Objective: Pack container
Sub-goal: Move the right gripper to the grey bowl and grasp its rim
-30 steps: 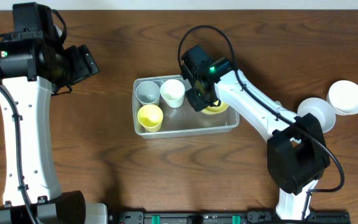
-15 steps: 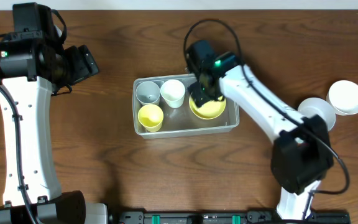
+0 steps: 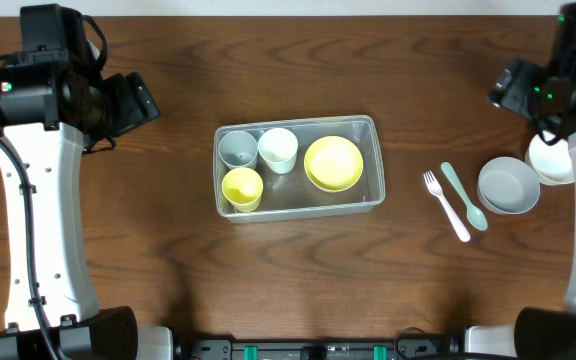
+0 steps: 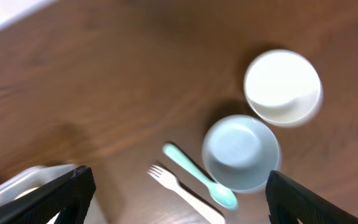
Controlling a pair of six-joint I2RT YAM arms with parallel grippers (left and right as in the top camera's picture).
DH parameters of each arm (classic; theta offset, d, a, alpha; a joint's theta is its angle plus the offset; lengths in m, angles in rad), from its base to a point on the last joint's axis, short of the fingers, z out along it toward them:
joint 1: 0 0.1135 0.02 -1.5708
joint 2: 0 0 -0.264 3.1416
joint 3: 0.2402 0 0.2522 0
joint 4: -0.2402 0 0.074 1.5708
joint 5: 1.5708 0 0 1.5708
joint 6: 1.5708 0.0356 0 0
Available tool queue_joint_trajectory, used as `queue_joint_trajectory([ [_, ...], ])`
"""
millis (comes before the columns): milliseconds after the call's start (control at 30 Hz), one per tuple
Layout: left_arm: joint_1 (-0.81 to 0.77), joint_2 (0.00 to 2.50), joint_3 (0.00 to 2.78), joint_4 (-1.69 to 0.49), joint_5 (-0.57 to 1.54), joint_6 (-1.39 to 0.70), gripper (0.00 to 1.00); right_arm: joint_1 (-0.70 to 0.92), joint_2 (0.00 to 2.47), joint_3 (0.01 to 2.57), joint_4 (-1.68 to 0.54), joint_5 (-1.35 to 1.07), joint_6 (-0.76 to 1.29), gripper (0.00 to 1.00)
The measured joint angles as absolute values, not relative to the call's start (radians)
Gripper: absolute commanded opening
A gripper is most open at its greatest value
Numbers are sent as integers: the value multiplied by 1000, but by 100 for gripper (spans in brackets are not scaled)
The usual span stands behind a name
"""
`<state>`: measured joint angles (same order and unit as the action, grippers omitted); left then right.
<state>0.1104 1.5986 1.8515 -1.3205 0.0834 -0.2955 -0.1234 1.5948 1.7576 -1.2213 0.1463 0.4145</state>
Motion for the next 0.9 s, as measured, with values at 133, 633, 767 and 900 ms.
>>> queue_joint_trajectory([
  [133, 110, 1599, 1851, -1321, 83, -295, 89, -194, 1649, 1595, -1170, 130, 430, 90],
  [633, 110, 1599, 1851, -1325, 83, -295, 89, -218, 1851, 1268, -956, 103, 446, 49],
  [767, 110, 1599, 1851, -1325, 83, -295, 89, -218, 1858, 1267, -943, 102, 449, 31],
  [900, 110, 1599, 1851, -1328, 83, -295, 90, -218, 1858, 1267, -943, 101, 449, 34],
])
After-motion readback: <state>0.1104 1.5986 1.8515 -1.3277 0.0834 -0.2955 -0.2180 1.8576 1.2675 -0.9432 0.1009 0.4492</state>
